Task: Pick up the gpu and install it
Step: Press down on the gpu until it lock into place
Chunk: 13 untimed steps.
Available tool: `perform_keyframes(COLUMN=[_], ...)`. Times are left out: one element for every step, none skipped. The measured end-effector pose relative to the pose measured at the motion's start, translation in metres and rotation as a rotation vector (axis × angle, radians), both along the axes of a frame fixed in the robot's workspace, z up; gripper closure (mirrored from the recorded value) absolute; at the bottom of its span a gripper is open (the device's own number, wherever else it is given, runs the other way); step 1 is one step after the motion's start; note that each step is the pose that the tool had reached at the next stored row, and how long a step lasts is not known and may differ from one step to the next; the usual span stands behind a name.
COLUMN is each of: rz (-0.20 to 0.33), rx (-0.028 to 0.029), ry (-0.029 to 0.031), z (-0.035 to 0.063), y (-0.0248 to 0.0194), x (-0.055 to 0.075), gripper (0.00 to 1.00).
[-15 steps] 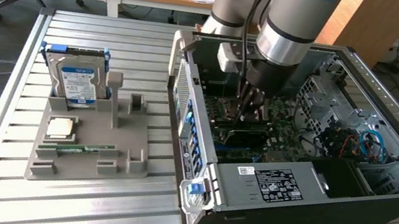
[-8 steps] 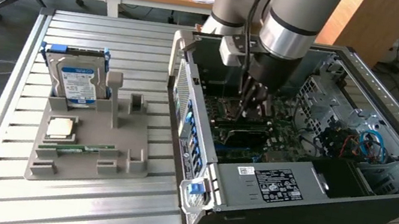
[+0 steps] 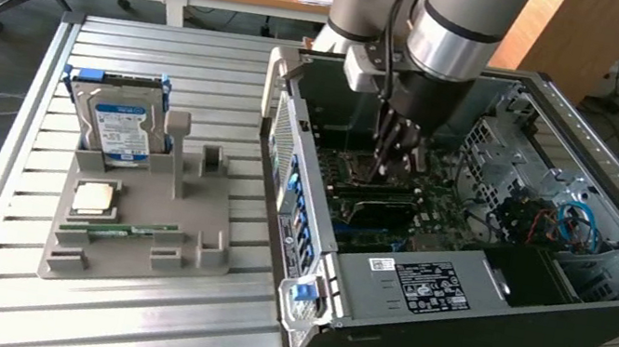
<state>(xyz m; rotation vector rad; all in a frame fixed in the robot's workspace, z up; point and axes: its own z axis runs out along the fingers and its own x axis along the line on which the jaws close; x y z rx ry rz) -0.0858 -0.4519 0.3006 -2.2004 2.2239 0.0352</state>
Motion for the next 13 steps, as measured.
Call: perform_keyframes(rz=[0.0,0.0,0.0,0.0,0.0,0.0,0.0,0.0,0.0,0.0,0.0,0.0,0.0], rx=[0.0,0.0,0.0,-0.0001,0.0,0.0,0.0,0.0,0.0,0.0,0.0001,0.0002,0.0002], ry=[0.0,0.0,0.0,0.0001,0.0,0.0,0.0,0.0,0.0,0.0001,0.0,-0.0001,0.0], z=[0.0012,0.0026,0.004,0.0056,0.0074,0.0093,0.011,0.0127,0.0142,0.0155,0.0161,0.016,0.0161], y=[0.0,0.0,0.0,0.0,0.0,0.0,0.0,0.0,0.0,0.0,0.0,0.0,0.0], x=[0.0,0.0,0.0,0.0,0.0,0.0,0.0,0.0,0.0,0.0,0.0,0.0,0.0], gripper=[0.89,0.89,0.89,0.89,0.89,0.89,0.89,0.89,0.89,0.89,0.89,0.89,0.89])
